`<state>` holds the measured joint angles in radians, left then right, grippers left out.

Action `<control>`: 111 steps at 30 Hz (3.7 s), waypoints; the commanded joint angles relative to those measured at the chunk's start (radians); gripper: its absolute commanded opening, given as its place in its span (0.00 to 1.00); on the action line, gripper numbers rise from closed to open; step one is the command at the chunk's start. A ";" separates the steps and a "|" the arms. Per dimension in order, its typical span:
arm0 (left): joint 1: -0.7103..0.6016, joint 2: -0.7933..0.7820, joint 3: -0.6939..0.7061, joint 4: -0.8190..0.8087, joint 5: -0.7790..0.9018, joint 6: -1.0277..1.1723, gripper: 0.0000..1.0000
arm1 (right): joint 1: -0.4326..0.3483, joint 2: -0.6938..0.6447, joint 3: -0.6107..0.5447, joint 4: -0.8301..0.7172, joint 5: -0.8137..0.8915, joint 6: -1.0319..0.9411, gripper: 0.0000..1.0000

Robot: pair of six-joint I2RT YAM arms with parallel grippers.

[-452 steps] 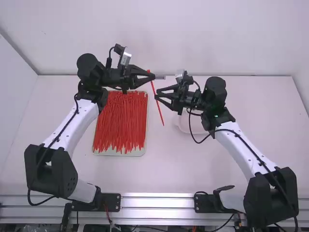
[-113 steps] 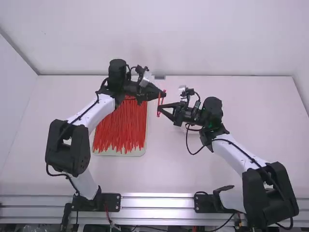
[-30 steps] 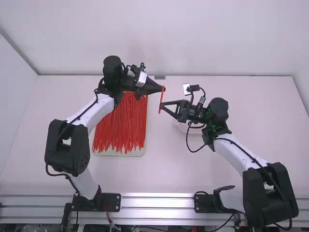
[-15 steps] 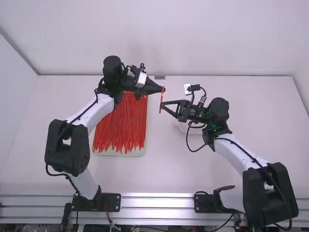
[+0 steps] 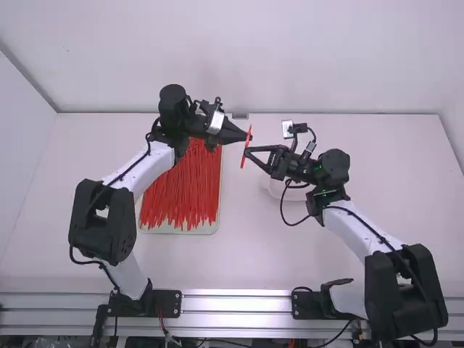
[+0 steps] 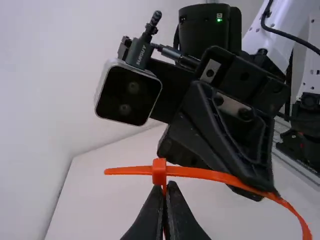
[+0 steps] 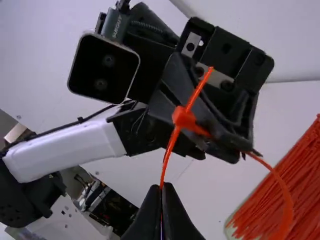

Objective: Fasten the cable tie

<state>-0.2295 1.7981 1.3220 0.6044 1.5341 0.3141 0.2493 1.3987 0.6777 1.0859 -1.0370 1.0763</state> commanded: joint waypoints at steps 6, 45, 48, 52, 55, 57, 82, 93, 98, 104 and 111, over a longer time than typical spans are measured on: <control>-0.010 0.008 -0.003 0.006 0.031 0.016 0.02 | -0.023 0.000 0.030 0.018 0.016 0.027 0.00; -0.070 0.008 -0.003 0.026 0.031 0.028 0.02 | -0.099 0.000 0.031 0.082 0.100 0.105 0.00; -0.073 0.008 -0.003 0.029 0.031 0.034 0.02 | -0.099 0.000 0.031 0.081 0.115 0.106 0.00; -0.082 0.008 -0.003 0.045 0.030 0.015 0.02 | -0.101 0.000 0.031 0.082 0.127 0.105 0.00; -0.082 0.008 -0.003 0.043 0.029 0.016 0.02 | -0.113 0.000 0.031 0.080 0.123 0.105 0.00; -0.076 0.008 -0.003 0.044 0.020 0.015 0.02 | -0.120 0.000 0.031 0.080 0.109 0.106 0.00; -0.078 0.008 -0.003 -0.077 0.026 0.037 0.02 | -0.138 0.000 0.030 0.062 0.002 0.154 0.29; -0.092 0.008 -0.003 -0.096 0.029 0.058 0.02 | -0.129 0.000 0.030 0.059 0.010 0.154 0.33; -0.092 0.008 -0.003 -0.100 0.029 0.059 0.02 | -0.102 0.000 0.030 0.059 0.029 0.146 0.38; -0.092 0.008 -0.003 -0.112 0.029 0.060 0.02 | -0.105 0.000 0.029 0.058 0.031 0.101 0.39; -0.089 0.008 -0.003 -0.163 0.022 0.102 0.02 | -0.105 0.000 0.029 0.058 0.013 0.101 0.16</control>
<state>-0.3172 1.8038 1.3220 0.4400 1.5375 0.3943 0.1474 1.3968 0.6853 1.1404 -1.0130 1.1904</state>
